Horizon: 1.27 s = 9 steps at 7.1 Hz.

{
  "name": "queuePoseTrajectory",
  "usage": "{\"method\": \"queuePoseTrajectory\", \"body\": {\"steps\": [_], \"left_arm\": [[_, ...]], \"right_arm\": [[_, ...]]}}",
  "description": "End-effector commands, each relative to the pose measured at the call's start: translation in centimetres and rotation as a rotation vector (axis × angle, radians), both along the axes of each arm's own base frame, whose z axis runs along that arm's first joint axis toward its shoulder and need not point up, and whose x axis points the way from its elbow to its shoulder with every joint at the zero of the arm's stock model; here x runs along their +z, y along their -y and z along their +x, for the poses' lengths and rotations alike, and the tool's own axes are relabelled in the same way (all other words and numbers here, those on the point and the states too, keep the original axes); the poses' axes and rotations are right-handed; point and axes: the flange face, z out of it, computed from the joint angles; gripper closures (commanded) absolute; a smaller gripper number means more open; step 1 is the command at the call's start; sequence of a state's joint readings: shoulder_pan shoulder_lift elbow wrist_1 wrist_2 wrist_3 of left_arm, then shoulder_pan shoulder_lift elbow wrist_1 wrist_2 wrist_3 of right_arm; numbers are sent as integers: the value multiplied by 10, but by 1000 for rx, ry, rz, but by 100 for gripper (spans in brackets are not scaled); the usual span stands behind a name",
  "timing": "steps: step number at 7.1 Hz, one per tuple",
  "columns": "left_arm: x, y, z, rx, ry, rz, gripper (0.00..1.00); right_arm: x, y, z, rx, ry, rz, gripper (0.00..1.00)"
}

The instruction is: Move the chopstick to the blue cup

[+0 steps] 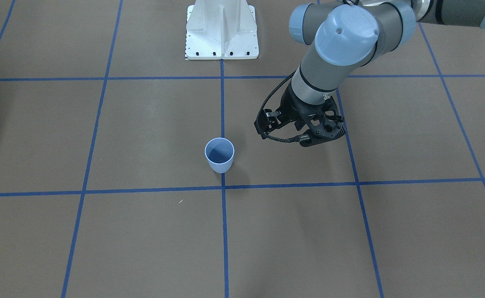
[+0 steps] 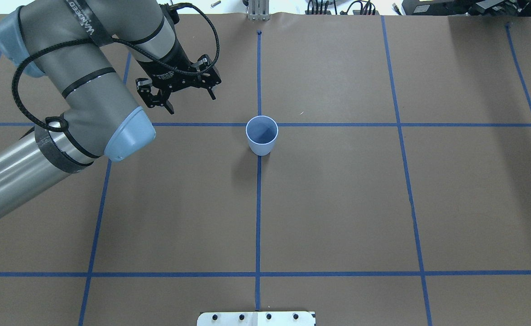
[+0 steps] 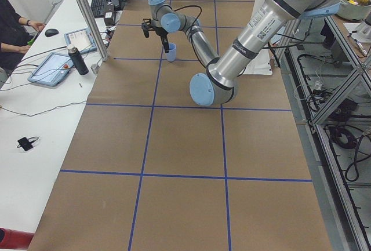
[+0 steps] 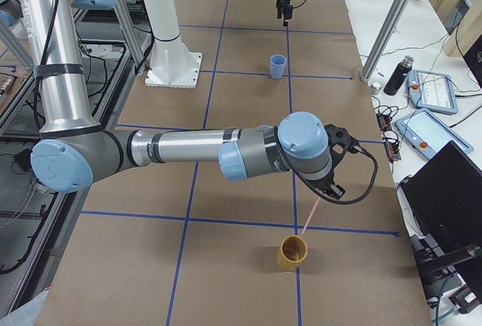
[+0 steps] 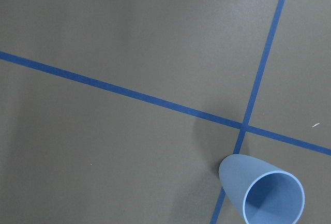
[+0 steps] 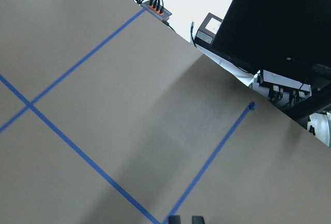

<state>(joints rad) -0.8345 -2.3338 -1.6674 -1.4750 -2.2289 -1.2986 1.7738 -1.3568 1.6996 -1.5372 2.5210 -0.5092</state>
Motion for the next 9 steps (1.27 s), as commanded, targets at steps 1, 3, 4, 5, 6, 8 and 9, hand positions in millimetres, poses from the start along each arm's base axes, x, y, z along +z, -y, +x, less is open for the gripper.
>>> {"method": "queuePoseTrajectory", "body": {"steps": [1,3,4,5,6,8,9], "left_arm": [[9,-8,-9,-4,-1,9,1],[24,9,-38,2,14,71,1],[39,23,-63,-3,25,92,1],[56,35,-87,-2,43,123,1],[75,41,-102,10,63,143,1],[108,50,-127,35,97,181,1],[118,51,-131,40,104,181,1]], "right_arm": [[-116,20,-83,61,125,-140,100],[-225,38,-184,109,277,-332,100],[-275,40,-233,115,332,-411,100],[-321,37,-284,136,367,-482,100],[-361,28,-336,143,387,-522,100],[-397,-6,-452,146,331,-494,100],[-395,-18,-487,153,299,-467,100]]}}
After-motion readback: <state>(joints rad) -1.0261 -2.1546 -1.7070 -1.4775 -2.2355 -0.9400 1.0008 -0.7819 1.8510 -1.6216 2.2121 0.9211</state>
